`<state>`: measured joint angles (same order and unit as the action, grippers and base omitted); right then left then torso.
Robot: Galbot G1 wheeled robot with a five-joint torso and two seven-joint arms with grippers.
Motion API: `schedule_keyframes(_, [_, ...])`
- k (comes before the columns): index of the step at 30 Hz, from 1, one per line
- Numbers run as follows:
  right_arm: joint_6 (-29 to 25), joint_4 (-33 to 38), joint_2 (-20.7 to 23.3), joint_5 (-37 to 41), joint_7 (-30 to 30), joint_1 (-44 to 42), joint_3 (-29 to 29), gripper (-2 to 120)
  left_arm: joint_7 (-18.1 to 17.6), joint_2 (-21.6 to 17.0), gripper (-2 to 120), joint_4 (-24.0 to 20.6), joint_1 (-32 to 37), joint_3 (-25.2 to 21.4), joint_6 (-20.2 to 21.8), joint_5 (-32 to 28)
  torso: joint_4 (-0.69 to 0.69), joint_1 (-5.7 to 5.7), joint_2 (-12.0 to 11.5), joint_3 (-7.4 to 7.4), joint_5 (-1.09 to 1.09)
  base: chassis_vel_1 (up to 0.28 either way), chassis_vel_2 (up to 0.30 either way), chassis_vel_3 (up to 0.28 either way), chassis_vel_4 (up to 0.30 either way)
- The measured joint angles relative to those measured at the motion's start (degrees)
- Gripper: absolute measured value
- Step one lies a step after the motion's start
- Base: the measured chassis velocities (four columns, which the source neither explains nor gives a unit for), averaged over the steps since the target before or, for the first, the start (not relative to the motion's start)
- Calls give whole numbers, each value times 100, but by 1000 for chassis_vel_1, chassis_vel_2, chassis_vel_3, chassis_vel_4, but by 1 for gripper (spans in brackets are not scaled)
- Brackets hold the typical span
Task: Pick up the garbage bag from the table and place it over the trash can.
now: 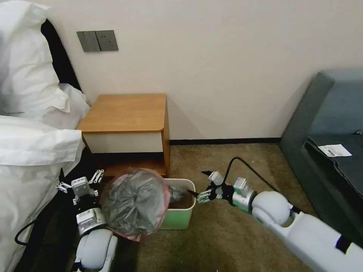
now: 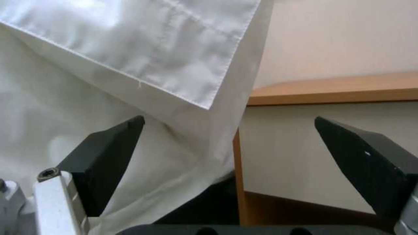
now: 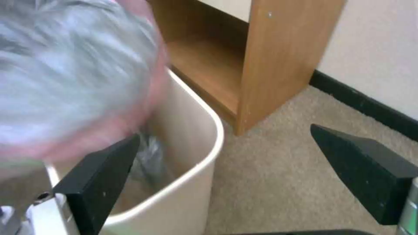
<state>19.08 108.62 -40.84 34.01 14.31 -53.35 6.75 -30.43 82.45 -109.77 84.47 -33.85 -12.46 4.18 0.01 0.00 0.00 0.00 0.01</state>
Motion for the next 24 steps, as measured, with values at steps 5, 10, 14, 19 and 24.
schedule_keyframes(5, [-110,125,289,144,3,-357,-583,100,64,16,98,2,25,12,0,9,-1,0,0,0,0,0,0,0,0])
schedule_keyframes(10, [-491,488,33,-121,-90,-1239,-1665,100,308,-283,98,-256,173,92,278,-551,-1,0,0,0,-1,0,0,0,0])
schedule_keyframes(14, [-753,758,-655,-572,-230,-1847,-2146,100,382,-552,98,-743,198,139,723,-1257,-1,-1,0,0,-1,0,0,0,0])
schedule_keyframes(19, [-1438,946,-1771,-1560,-79,-2553,-2492,100,471,-963,98,-2539,442,92,2319,-3625,-2,-1,1,-1,0,0,0,0,0])
schedule_keyframes(24, [-1884,888,-2296,-1896,25,-2806,-2477,100,629,-1502,98,-3354,846,106,3729,-5364,1,-1,0,-1,-2,0,0,0,0])
